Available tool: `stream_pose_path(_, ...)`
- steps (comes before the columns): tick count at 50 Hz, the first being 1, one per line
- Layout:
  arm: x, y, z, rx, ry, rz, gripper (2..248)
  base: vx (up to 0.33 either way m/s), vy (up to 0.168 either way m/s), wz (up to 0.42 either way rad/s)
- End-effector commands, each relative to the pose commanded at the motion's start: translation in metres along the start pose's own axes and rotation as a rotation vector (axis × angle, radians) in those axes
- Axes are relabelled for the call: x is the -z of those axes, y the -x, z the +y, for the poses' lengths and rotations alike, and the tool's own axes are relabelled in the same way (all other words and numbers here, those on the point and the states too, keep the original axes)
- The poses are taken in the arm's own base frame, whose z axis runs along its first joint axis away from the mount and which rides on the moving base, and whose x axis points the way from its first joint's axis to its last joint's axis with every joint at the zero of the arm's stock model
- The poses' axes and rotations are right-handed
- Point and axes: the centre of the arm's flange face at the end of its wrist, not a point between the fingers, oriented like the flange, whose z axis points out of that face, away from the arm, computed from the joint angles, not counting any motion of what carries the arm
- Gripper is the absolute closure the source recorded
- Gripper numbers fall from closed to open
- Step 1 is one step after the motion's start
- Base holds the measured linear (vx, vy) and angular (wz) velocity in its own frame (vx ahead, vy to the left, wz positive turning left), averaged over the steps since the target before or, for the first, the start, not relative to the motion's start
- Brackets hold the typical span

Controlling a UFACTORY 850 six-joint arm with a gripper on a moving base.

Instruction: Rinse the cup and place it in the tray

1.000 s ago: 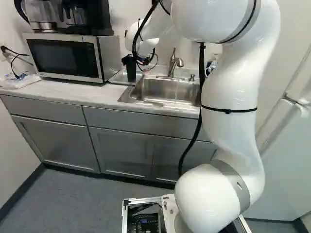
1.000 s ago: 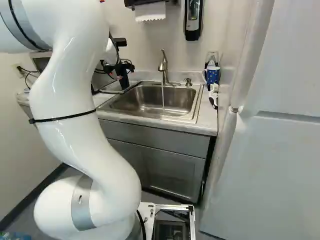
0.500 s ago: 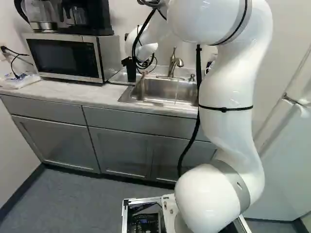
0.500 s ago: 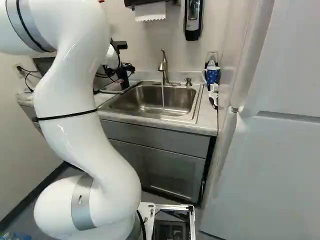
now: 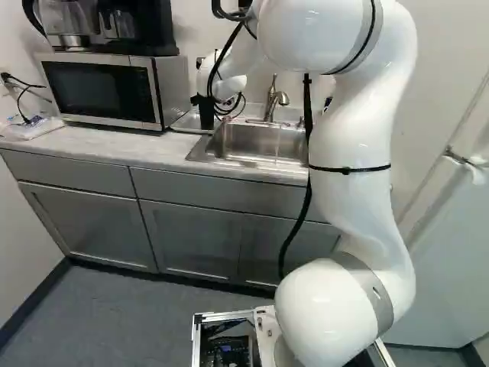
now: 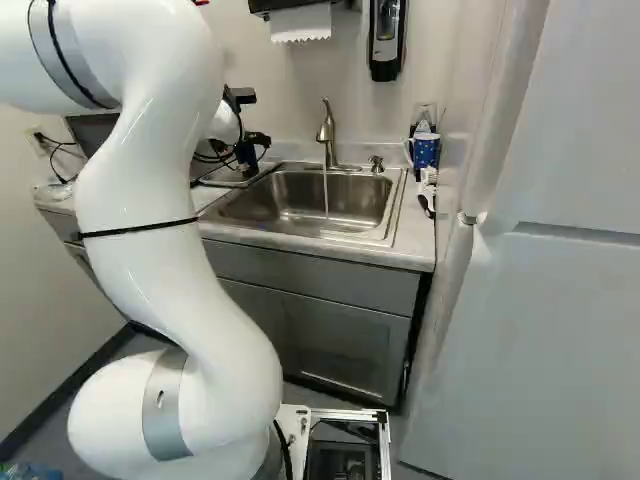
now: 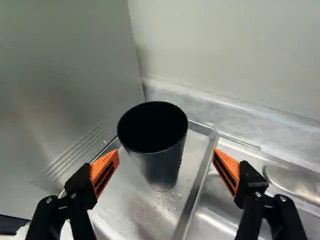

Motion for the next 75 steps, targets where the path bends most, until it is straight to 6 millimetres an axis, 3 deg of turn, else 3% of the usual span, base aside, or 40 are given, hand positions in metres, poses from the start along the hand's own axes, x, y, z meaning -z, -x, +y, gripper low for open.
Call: stream_pose_path(75,-0.041,0.043,0.001,0.001,0.003,0.242,3,0.000,0.000,0.000)
